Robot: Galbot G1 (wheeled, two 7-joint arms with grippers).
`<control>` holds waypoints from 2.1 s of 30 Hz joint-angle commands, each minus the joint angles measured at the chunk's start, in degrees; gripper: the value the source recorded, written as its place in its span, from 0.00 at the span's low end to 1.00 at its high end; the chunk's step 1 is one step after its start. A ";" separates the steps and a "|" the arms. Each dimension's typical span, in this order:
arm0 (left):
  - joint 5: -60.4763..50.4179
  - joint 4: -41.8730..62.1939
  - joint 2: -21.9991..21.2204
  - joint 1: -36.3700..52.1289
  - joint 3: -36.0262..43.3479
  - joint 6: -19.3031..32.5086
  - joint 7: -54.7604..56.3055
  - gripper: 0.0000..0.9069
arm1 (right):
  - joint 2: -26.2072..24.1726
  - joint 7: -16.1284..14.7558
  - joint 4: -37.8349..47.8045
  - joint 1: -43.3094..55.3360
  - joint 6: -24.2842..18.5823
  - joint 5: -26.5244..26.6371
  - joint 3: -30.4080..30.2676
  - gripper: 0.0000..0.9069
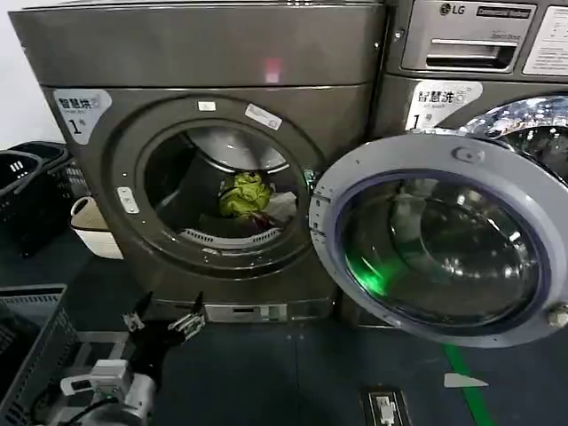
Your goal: Grasp the clothes from the dryer.
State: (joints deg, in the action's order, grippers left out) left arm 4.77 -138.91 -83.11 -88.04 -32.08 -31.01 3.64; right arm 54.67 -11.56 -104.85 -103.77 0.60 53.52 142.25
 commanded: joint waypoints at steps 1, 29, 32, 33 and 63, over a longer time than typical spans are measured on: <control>-0.04 -0.14 0.02 -0.06 0.00 0.05 -0.02 1.00 | 0.03 0.00 -0.12 0.08 0.00 0.03 -0.07 1.00; 3.28 8.79 2.83 9.82 0.53 4.47 -0.79 1.00 | 1.41 -1.48 -3.00 -1.10 -0.06 0.23 0.43 1.00; 5.51 11.65 3.59 14.34 1.19 4.62 -0.58 1.00 | 0.99 -1.65 -3.09 -2.56 -0.08 0.31 2.09 1.00; 6.21 12.86 3.80 16.49 1.71 4.73 -0.59 1.00 | 0.94 -1.56 -3.26 -2.89 -0.07 0.39 2.26 1.00; 5.42 75.59 0.00 70.03 13.01 12.17 -0.21 1.00 | 0.32 -0.61 -2.85 -3.28 -0.09 0.22 2.99 1.00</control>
State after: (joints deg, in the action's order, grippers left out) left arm 10.41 -78.79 -82.66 -30.51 -19.84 -19.87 3.79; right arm 54.98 -12.20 -107.72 -107.08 0.58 53.70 145.23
